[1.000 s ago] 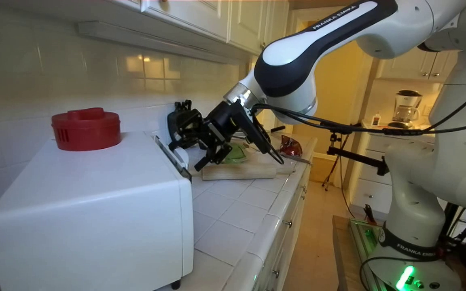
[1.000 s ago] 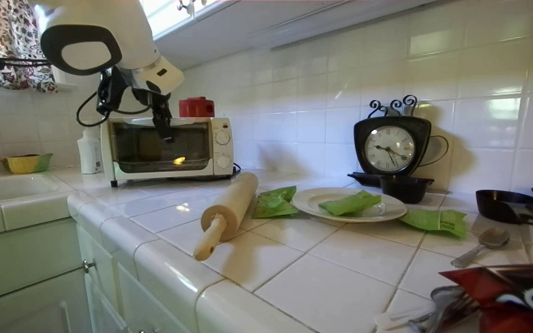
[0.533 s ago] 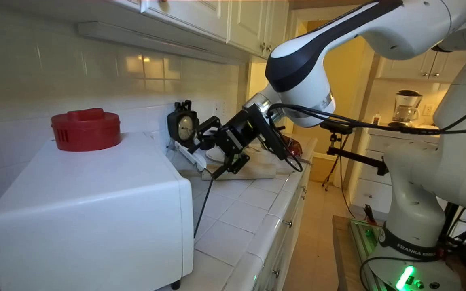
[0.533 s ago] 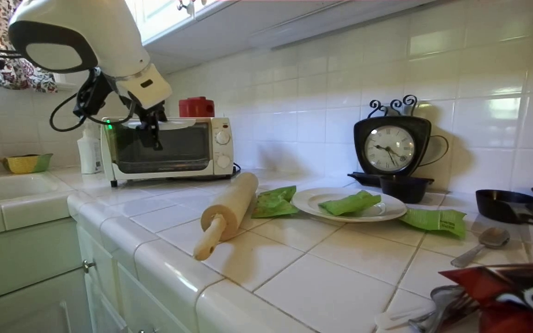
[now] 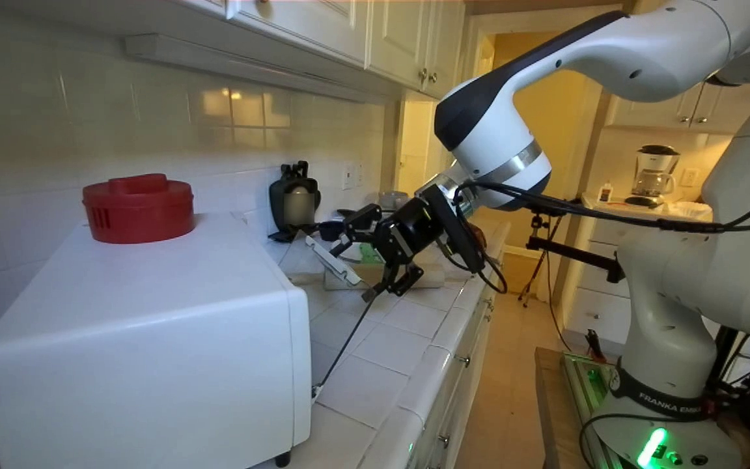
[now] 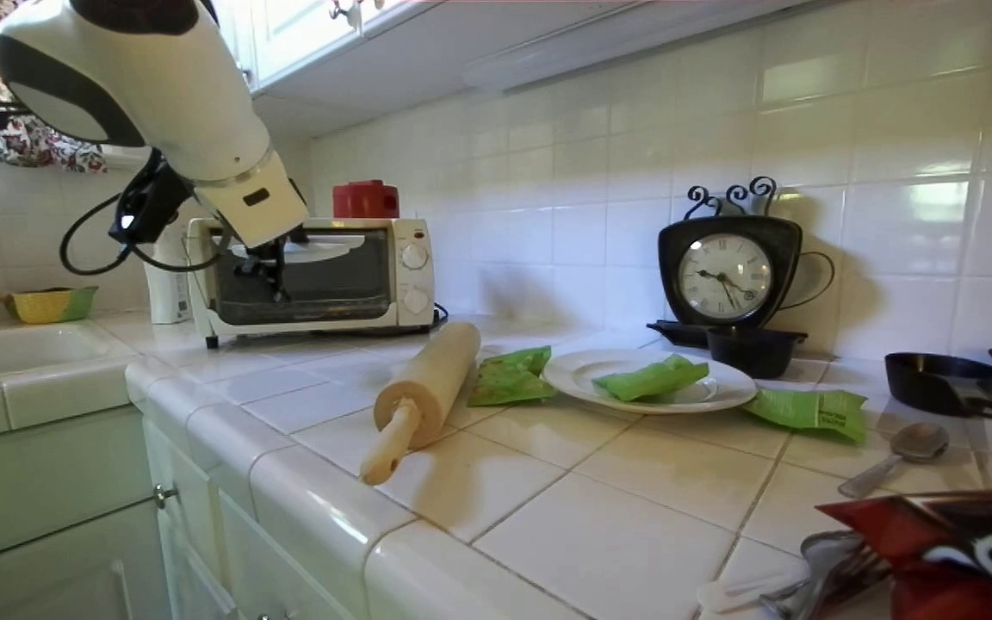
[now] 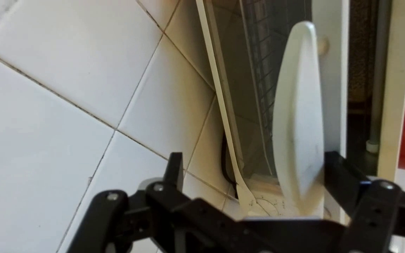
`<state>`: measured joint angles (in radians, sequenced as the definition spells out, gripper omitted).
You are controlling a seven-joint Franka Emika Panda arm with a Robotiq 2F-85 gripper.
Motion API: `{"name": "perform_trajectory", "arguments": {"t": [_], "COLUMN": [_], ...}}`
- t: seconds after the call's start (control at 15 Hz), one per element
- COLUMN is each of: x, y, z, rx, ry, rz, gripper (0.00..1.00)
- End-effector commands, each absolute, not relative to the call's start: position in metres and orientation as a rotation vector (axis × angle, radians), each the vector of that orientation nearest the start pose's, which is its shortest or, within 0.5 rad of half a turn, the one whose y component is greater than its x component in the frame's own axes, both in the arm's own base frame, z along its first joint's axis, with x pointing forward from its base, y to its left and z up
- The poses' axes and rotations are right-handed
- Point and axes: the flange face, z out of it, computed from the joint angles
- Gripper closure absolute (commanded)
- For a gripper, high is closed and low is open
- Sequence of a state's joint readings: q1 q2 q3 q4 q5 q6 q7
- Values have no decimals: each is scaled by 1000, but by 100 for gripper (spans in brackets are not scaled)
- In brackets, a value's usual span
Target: Open the oven and put the green packet into it
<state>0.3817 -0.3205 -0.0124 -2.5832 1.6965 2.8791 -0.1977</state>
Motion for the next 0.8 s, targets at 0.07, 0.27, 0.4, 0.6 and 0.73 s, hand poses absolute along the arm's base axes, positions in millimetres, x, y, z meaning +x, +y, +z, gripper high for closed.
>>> {"name": "perform_trajectory", "arguments": {"t": [0.07, 0.27, 0.4, 0.6, 0.73], "x": [395, 388, 379, 362, 353], "y": [87, 80, 75, 68, 64], "z": [366, 351, 341, 324, 314], "rx": [-1878, -1834, -1804, -1768, -1750], "ry": [1079, 1080, 1092, 1131, 1164], "rz": [-367, -357, -355, -355, -354], "gripper": [0, 0, 0, 0, 0]}}
